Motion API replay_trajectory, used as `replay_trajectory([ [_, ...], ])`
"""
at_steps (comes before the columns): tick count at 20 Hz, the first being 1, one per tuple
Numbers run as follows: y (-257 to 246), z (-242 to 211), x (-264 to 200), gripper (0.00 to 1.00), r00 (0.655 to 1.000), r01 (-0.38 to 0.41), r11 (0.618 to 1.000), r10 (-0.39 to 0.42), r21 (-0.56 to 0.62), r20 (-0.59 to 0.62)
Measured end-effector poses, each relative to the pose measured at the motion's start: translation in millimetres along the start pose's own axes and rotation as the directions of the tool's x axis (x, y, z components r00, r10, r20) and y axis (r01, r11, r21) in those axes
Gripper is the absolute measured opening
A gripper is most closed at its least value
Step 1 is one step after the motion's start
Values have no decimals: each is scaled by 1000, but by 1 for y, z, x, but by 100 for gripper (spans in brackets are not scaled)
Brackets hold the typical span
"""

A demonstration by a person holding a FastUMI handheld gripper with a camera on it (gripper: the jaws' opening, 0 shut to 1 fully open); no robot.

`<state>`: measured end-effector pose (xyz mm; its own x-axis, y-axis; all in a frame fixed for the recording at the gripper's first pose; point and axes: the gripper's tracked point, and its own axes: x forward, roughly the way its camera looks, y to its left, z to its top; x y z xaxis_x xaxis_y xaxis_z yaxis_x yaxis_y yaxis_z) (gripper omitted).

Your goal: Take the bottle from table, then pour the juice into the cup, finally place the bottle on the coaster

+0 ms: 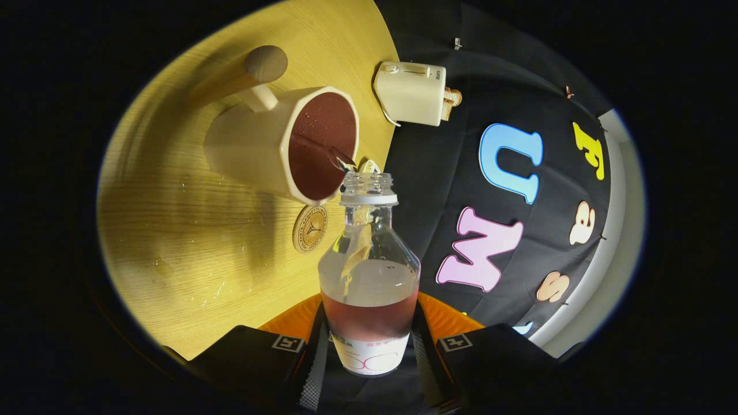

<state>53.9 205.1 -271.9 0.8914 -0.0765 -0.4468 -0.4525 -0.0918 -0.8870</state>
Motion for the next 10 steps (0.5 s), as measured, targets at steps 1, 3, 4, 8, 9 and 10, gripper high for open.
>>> replay_trajectory([
  [1,-2,1,-1,69,1000,2,1000,-2,-6,2],
  [3,-6,1,1,69,1000,8,1000,-8,-17,6],
  [4,-6,1,2,69,1000,9,1000,-9,-20,9],
  [8,-6,2,2,69,1000,12,999,-11,-34,13],
  [9,-7,3,1,69,1000,14,999,-13,-38,14],
  [10,-6,1,1,69,1000,14,999,-14,-42,14],
])
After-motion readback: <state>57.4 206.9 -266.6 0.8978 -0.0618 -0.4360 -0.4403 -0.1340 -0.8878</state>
